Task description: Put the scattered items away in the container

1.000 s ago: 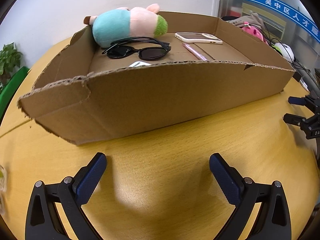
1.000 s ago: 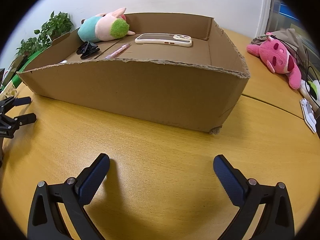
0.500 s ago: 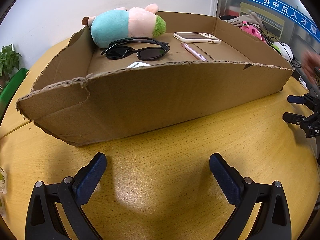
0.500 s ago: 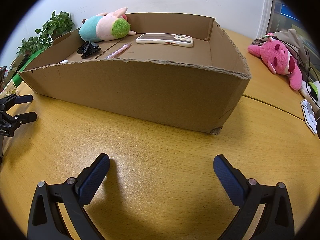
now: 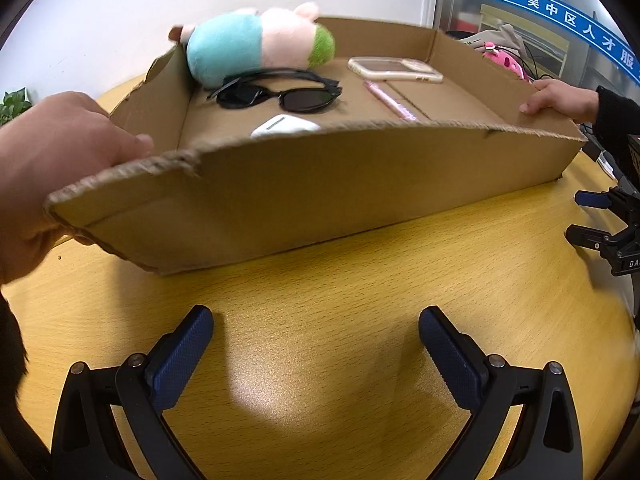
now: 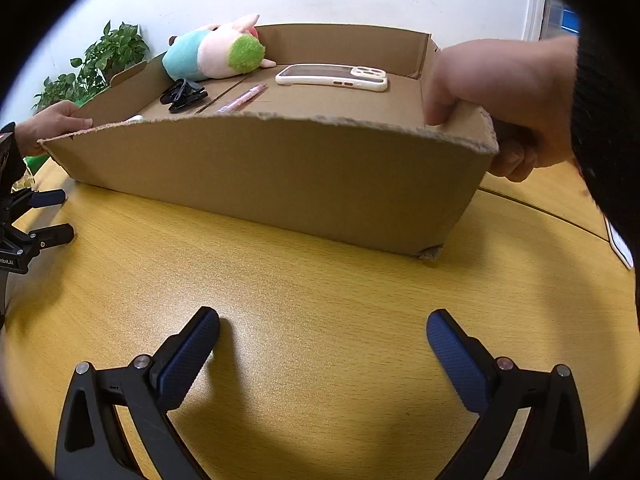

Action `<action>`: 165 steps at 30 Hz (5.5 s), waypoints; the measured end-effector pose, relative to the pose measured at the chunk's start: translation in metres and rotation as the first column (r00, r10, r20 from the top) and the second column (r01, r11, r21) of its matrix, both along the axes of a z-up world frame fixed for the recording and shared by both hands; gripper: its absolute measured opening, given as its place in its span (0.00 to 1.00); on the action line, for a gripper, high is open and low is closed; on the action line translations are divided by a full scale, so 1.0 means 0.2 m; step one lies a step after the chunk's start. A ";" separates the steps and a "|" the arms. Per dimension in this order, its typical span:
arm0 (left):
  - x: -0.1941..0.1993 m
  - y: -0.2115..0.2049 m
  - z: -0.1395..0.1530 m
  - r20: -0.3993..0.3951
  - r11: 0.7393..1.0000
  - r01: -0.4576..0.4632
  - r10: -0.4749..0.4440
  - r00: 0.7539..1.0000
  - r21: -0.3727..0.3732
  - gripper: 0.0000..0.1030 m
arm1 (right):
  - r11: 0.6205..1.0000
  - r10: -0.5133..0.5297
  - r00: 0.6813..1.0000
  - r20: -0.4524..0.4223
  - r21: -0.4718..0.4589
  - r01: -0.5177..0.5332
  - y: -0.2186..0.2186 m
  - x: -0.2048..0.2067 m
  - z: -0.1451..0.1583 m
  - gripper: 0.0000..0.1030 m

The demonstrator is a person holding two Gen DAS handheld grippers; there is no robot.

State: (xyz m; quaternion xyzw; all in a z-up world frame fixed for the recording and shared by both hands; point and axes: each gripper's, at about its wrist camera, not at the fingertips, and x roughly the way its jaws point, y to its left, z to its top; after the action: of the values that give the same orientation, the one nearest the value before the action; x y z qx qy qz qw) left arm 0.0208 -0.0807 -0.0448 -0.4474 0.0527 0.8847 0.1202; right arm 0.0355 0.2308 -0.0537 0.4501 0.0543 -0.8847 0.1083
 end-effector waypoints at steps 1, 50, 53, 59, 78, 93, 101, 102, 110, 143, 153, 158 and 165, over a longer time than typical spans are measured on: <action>0.00 0.00 0.00 0.000 1.000 0.000 0.000 1.000 0.000 1.00 | 1.000 0.000 1.000 0.000 0.000 0.000 0.00 0.00 0.00 1.00; 0.05 0.02 0.02 0.001 1.000 0.013 -0.013 1.000 0.002 1.00 | 1.000 -0.005 1.000 0.000 0.000 0.005 -0.02 0.01 -0.02 1.00; 0.05 0.02 0.02 0.001 1.000 0.013 -0.013 1.000 0.001 1.00 | 1.000 -0.006 1.000 -0.001 0.000 0.006 -0.02 0.01 -0.03 1.00; 0.05 0.02 0.02 0.000 1.000 0.013 -0.013 1.000 0.001 1.00 | 1.000 -0.007 1.000 -0.001 0.000 0.007 -0.02 0.01 -0.03 1.00; 0.05 0.02 0.03 0.001 1.000 0.012 -0.012 1.000 0.001 1.00 | 1.000 -0.010 1.000 -0.001 0.000 0.010 -0.03 0.02 -0.05 1.00; 0.04 0.01 0.02 0.002 1.000 0.017 -0.017 1.000 0.001 1.00 | 1.000 -0.011 1.000 -0.002 0.000 0.011 -0.04 0.03 -0.05 1.00; 0.04 0.01 0.02 0.002 1.000 0.016 -0.016 1.000 0.001 1.00 | 1.000 -0.012 1.000 -0.002 0.000 0.012 -0.05 0.04 -0.06 1.00; 0.04 0.01 0.02 0.002 1.000 0.016 -0.016 1.000 0.001 1.00 | 1.000 -0.013 1.000 -0.002 0.000 0.013 -0.05 0.04 -0.06 1.00; 0.04 0.01 0.02 0.001 1.000 0.010 -0.010 1.000 0.001 1.00 | 0.999 -0.032 0.999 -0.001 0.001 0.032 -0.07 0.04 -0.06 1.00; 0.11 0.06 0.28 -0.026 0.938 -0.052 0.065 0.998 0.342 1.00 | 0.989 0.017 0.997 -0.069 -0.147 -0.027 -0.48 0.25 0.18 1.00; 0.07 0.07 0.26 -0.005 0.928 -0.081 0.089 0.996 0.364 1.00 | 0.982 0.034 0.998 -0.055 -0.183 -0.043 -0.50 0.23 0.16 1.00; 0.07 0.07 0.25 0.013 0.926 -0.096 0.098 0.995 0.365 1.00 | 0.975 0.056 0.997 -0.046 -0.211 -0.064 -0.54 0.19 0.16 1.00; 0.10 0.12 0.25 0.019 0.936 -0.043 0.039 0.999 0.349 0.94 | 0.959 0.130 0.991 -0.029 -0.250 -0.133 -0.63 0.18 0.13 0.97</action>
State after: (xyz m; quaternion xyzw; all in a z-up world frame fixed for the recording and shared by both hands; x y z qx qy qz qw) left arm 0.0413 -0.0561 0.0045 -0.4252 -0.1154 0.8795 0.1797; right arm 0.0725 0.1046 -0.0280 0.4228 -0.0277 -0.8780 0.2225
